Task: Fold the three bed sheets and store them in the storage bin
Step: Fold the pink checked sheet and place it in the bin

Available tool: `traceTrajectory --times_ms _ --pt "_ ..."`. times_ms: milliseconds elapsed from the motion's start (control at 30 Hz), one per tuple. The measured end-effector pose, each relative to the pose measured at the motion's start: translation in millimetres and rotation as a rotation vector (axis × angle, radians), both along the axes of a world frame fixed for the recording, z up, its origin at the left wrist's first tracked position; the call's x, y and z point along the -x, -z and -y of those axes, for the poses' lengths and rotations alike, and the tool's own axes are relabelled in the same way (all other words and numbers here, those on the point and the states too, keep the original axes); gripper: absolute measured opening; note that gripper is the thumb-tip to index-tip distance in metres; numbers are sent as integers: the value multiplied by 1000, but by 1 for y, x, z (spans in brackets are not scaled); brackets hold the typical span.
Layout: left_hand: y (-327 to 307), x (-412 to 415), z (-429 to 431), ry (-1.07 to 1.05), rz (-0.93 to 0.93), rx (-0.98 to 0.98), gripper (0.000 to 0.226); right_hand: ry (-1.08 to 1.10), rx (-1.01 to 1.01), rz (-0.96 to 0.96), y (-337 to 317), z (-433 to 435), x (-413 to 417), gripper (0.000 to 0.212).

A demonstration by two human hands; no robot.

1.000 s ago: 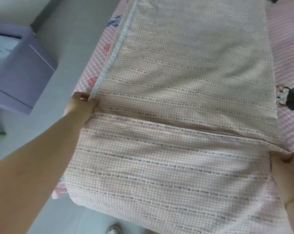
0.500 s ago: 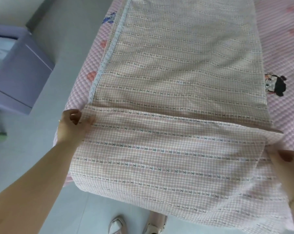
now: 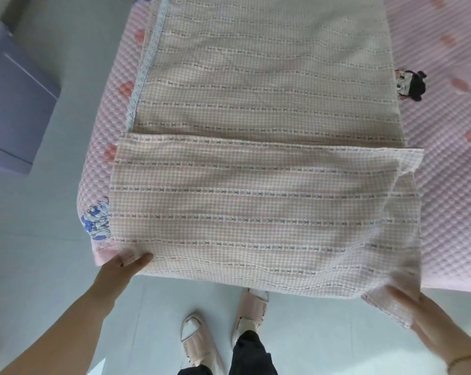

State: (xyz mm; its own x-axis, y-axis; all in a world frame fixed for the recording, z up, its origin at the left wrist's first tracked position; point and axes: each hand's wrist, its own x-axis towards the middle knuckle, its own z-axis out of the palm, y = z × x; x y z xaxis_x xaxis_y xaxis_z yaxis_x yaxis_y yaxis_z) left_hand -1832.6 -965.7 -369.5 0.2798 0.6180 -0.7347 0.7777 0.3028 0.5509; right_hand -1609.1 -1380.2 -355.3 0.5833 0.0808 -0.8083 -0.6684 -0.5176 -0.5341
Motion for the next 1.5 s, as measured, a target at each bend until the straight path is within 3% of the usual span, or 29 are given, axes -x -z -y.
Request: traceTrajectory --times_ms 67,167,233,333,367,467,600,700,767,900,1033,1233,1367,1500 --pt "3 6 -3 20 26 47 47 -7 7 -17 5 3 20 37" --pt "4 19 -1 32 5 65 46 180 6 19 5 9 43 23" --pt "1 32 5 13 -21 112 47 283 -48 51 -5 9 55 25" --pt "-16 47 15 26 28 198 45 390 -141 163 -24 11 62 61" --pt "-25 50 15 27 57 207 42 437 -166 192 -33 10 62 65" --pt "-59 50 4 -7 149 145 30 630 -232 248 -62 6 55 13" --pt "-116 31 -18 -13 341 150 21 684 -267 347 -106 -8 36 38" --pt "-146 7 -37 12 442 181 33 709 -349 429 -141 -29 17 8" --pt "-161 -12 -51 -10 480 208 42 714 -318 449 -158 -42 -2 22" --pt "-185 -60 -73 -104 539 244 63 745 -334 526 -189 -68 -42 19" --pt "-192 -118 -110 -217 593 235 33 696 -284 582 -201 -97 -101 19" --pt "-181 -213 -164 -327 510 190 24 670 -209 585 -198 -166 -213 30" --pt "-141 -259 -205 -291 362 99 30 461 -132 542 -172 -213 -267 22" --pt "-105 -280 -220 -21 -30 -358 47 75 177 479 -123 -248 -254 48"
